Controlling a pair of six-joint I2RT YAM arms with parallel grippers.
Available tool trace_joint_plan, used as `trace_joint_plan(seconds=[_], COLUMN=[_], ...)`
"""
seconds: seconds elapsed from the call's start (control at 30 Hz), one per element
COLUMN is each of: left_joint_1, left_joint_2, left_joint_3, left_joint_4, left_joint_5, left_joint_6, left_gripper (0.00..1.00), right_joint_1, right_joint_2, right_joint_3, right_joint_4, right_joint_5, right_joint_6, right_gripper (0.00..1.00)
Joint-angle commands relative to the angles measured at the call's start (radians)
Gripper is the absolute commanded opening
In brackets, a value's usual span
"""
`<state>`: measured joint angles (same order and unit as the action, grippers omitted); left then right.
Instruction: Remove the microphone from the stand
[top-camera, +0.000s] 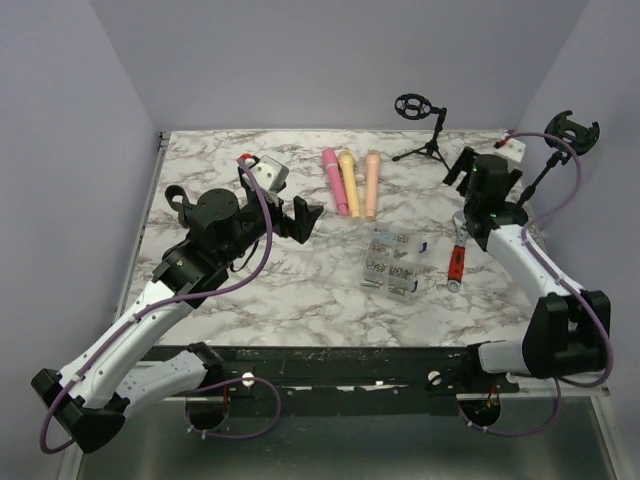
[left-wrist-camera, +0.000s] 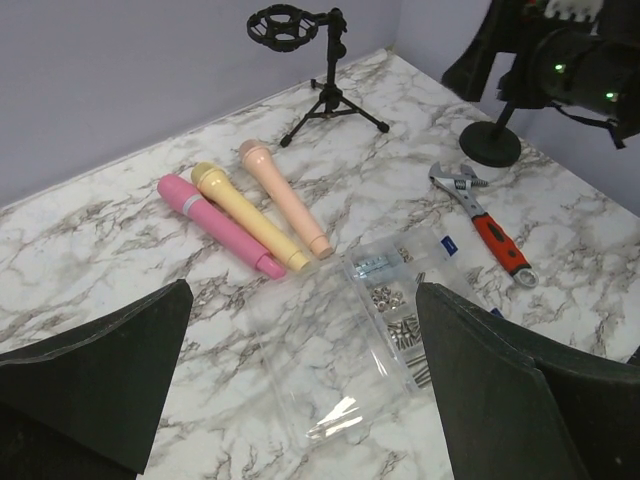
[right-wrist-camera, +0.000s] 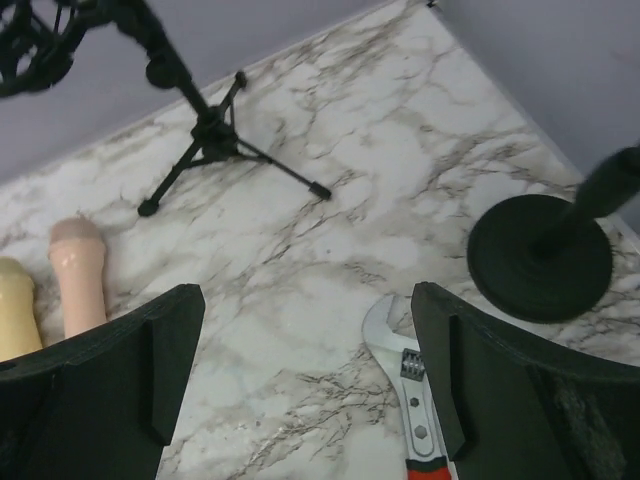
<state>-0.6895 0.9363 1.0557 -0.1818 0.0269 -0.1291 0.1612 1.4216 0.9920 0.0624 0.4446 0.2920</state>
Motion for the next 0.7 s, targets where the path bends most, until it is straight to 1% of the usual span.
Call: trace_joint_plan(seconds=[0.0, 0.03, 0.1, 0.17, 0.27, 0.3, 0.4, 0.5, 0.6, 0.67], left_joint_1=[-0.007, -0.007, -0.009, -0.011, -0.010, -0.010, -0.010, -0.013, -0.013, -0.012], left_joint_2=[-0.006, -0.001, 0.005, 0.011, 0.032, 0.036, 0.032, 0.012, -0.004, -0.014], left_joint_3=[0.004, 0.009, 0.008, 0.001, 0.009, 0.015, 0.026, 0.027, 0.035, 0.036], left_joint_4=[0.008, 0.003, 0.005, 0.012, -0.001, -0.007, -0.018, -0.016, -0.018, -0.016], left_joint_5=[0.012, 0.020, 0.030, 0.026, 0.021, 0.023, 0.043, 0.058, 0.082, 0.108], left_joint_6=[-0.007, -0.010, -0.013, -0.011, -0.008, -0.009, -0.012, -0.016, -0.034, -0.048], left_gripper=[0.99, 0.99, 0.99, 0.99, 0.99, 0.99, 0.99, 0.99, 0.99, 0.99], right_joint_1=[-0.082, -0.115, -0.212, -0.335, -0.484, -0.524, -0.670, -0.776, -0.852, -0.857], right_joint_2=[-0.187, -0.235, -0.303, -0.359, -0.405, -0.405, -0.388, -0.341, -0.299, -0.302], right_joint_3=[-0.140, -0.166, -0.204, -0.223, -0.223, -0.215, -0.206, -0.210, -0.231, -0.249], right_joint_4=[0.170, 0.189, 0.198, 0.180, 0.153, 0.136, 0.123, 0.168, 0.223, 0.269], right_joint_5=[-0.022, -0.035, -0.097, -0.204, -0.308, -0.342, -0.513, -0.651, -0.751, -0.751], right_joint_6=[0.150, 0.175, 0.254, 0.344, 0.431, 0.454, 0.514, 0.562, 0.650, 0.642], right_gripper=[0.92, 0.93, 1.00, 1.00, 1.00, 1.00, 1.00, 1.00, 1.00, 0.99])
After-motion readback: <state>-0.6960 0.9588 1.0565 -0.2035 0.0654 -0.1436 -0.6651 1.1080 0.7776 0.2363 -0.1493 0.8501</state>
